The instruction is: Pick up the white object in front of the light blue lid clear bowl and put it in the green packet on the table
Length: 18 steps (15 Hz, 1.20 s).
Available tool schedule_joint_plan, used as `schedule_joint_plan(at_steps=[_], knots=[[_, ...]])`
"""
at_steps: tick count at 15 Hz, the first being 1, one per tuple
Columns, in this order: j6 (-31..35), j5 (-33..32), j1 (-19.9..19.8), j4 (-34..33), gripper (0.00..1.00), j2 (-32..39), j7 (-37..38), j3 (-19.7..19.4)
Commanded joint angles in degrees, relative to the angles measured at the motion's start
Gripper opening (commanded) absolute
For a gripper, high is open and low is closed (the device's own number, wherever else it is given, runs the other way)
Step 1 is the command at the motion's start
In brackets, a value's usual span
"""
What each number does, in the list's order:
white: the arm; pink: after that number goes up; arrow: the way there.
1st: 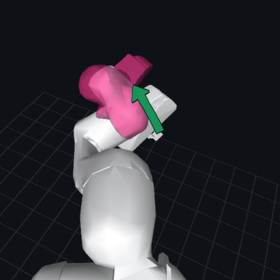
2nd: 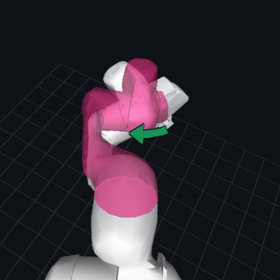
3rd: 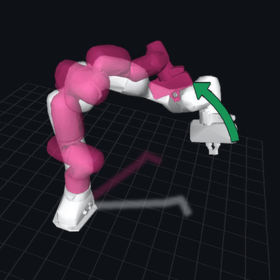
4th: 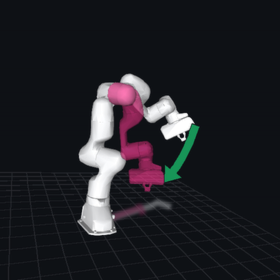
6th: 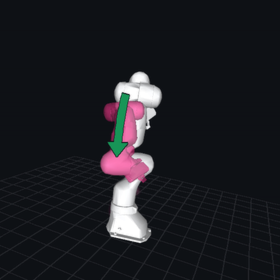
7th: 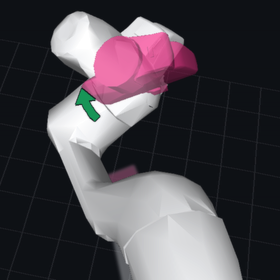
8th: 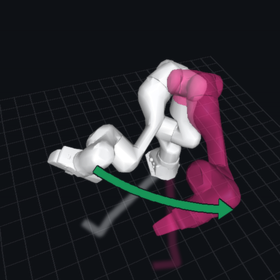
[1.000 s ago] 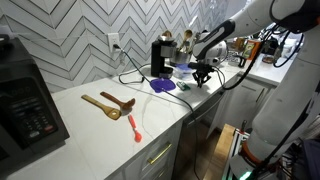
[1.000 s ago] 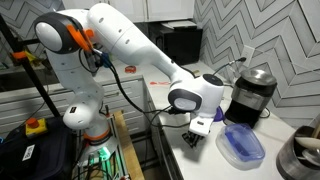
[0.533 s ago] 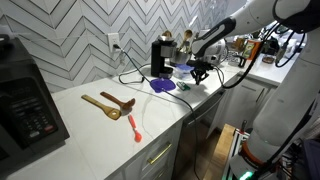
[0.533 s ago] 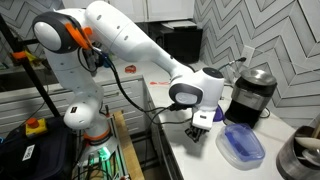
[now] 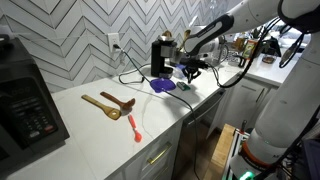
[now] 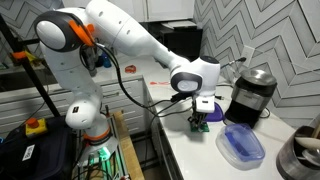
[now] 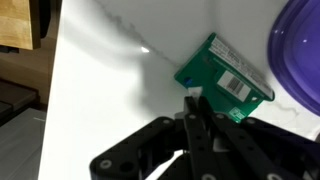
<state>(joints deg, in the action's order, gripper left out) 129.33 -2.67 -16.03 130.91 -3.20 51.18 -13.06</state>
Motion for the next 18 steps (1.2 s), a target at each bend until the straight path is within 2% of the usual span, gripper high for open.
schedule_joint_plan(at_steps=[1, 12, 18], knots=[[2.0, -0.7, 0.9, -0.8, 0.04, 1.5, -1.7, 0.3], [4.6, -3.2, 1.2, -1.2, 0.02, 4.0, -1.8, -0.1], [6.1, -1.5, 2.0, -1.4, 0.02, 4.3, -3.2, 0.3]])
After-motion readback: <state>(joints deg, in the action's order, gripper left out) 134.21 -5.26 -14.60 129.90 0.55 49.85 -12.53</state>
